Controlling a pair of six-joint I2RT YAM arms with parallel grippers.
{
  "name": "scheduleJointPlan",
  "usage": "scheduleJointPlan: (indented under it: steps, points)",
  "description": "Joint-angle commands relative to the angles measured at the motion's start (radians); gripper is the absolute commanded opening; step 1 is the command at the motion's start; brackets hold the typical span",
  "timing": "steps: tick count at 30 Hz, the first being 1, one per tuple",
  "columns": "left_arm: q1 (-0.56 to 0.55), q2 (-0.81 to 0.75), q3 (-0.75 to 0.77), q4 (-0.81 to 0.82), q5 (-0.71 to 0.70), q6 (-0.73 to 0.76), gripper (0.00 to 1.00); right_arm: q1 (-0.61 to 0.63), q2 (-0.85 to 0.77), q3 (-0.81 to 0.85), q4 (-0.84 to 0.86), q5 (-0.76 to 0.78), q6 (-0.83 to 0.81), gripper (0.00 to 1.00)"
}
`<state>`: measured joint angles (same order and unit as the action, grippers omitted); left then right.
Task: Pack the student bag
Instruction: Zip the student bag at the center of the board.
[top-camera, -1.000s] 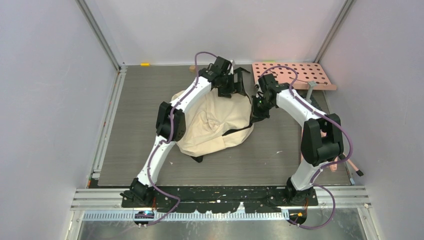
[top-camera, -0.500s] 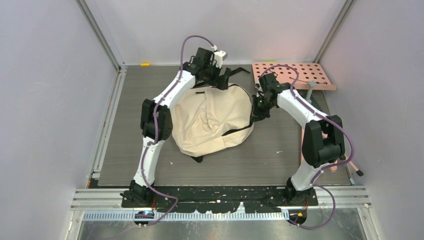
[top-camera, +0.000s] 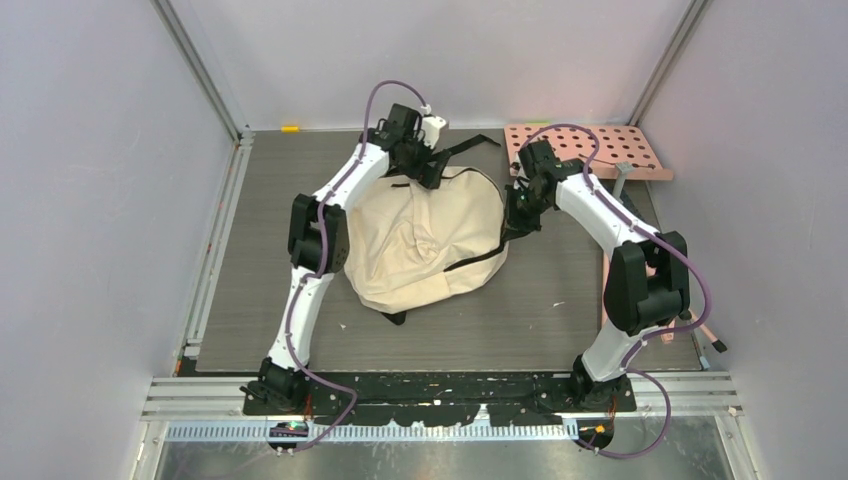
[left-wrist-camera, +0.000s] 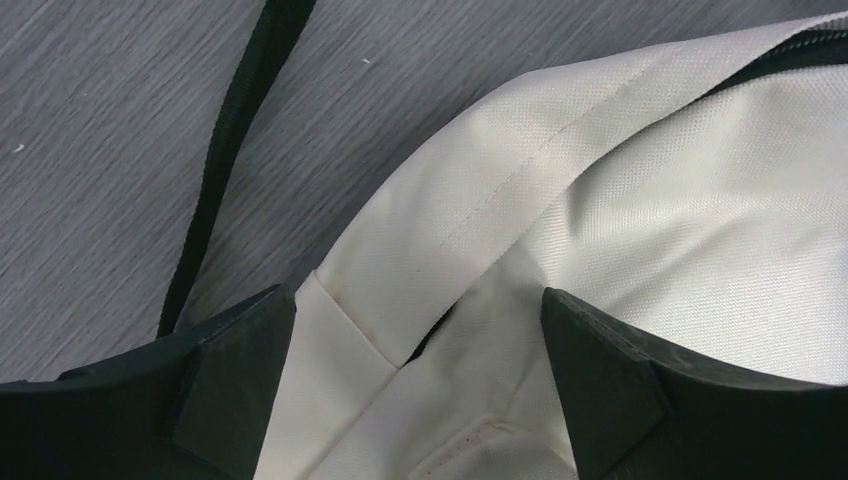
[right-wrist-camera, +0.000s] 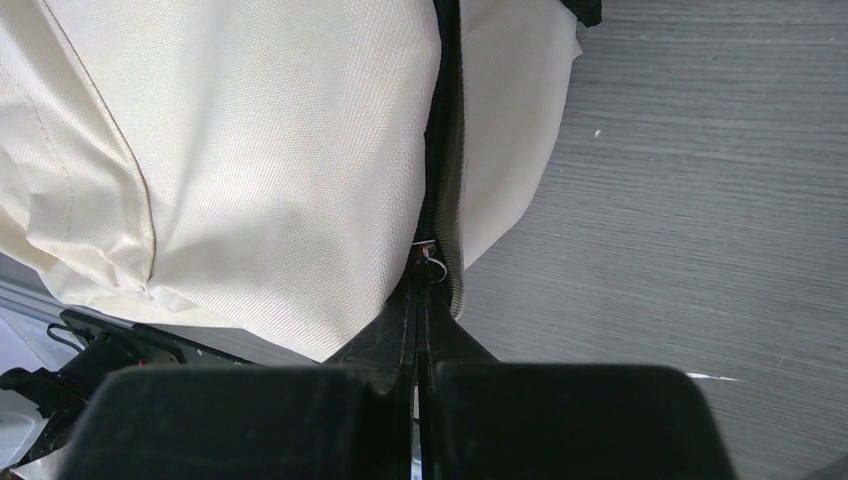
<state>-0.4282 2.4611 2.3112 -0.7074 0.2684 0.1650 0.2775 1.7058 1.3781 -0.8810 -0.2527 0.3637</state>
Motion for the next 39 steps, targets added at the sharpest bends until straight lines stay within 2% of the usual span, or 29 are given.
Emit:
scheduleJointPlan:
  steps: [1, 2, 3, 4, 5, 6, 10, 19, 23, 28, 32, 39]
  points:
    - [0.023, 0.027, 0.043, -0.004, 0.063, -0.017, 0.83, 0.002, -0.018, 0.062, -0.055, -0.017, -0.01, 0.01]
    - [0.029, 0.035, 0.045, 0.002, 0.082, -0.036, 0.65, 0.003, -0.017, 0.068, -0.057, -0.014, -0.009, 0.01]
    - [0.034, 0.037, 0.046, 0.005, 0.085, -0.053, 0.37, 0.003, -0.013, 0.075, -0.058, -0.012, -0.008, 0.01]
    - [0.039, 0.038, 0.046, 0.004, 0.079, -0.078, 0.15, 0.002, -0.011, 0.078, -0.059, -0.007, -0.005, 0.01]
    - [0.047, 0.037, 0.043, -0.001, 0.08, -0.098, 0.03, 0.002, -0.005, 0.087, -0.059, -0.005, -0.003, 0.01]
    - [0.055, 0.035, 0.039, -0.008, 0.085, -0.112, 0.0, 0.003, -0.002, 0.093, -0.059, -0.003, -0.002, 0.01]
    - [0.089, -0.038, -0.069, -0.027, -0.002, -0.157, 0.0, 0.003, 0.035, 0.144, -0.056, -0.004, -0.013, 0.01]
    - [0.18, -0.447, -0.672, 0.148, -0.229, -0.407, 0.0, 0.034, 0.202, 0.351, -0.096, -0.076, -0.082, 0.01]
    - [0.213, -0.625, -0.91, 0.189, -0.256, -0.521, 0.0, 0.062, 0.245, 0.397, -0.117, -0.082, -0.114, 0.01]
    - [0.246, -0.736, -1.048, 0.137, -0.336, -0.571, 0.0, 0.086, 0.256, 0.383, -0.114, -0.116, -0.132, 0.01]
    - [0.281, -0.801, -1.122, 0.107, -0.345, -0.592, 0.0, 0.114, 0.253, 0.359, -0.148, -0.165, -0.172, 0.01]
    - [0.391, -0.87, -1.225, 0.135, -0.31, -0.633, 0.0, 0.147, 0.171, 0.276, -0.215, -0.089, -0.223, 0.01]
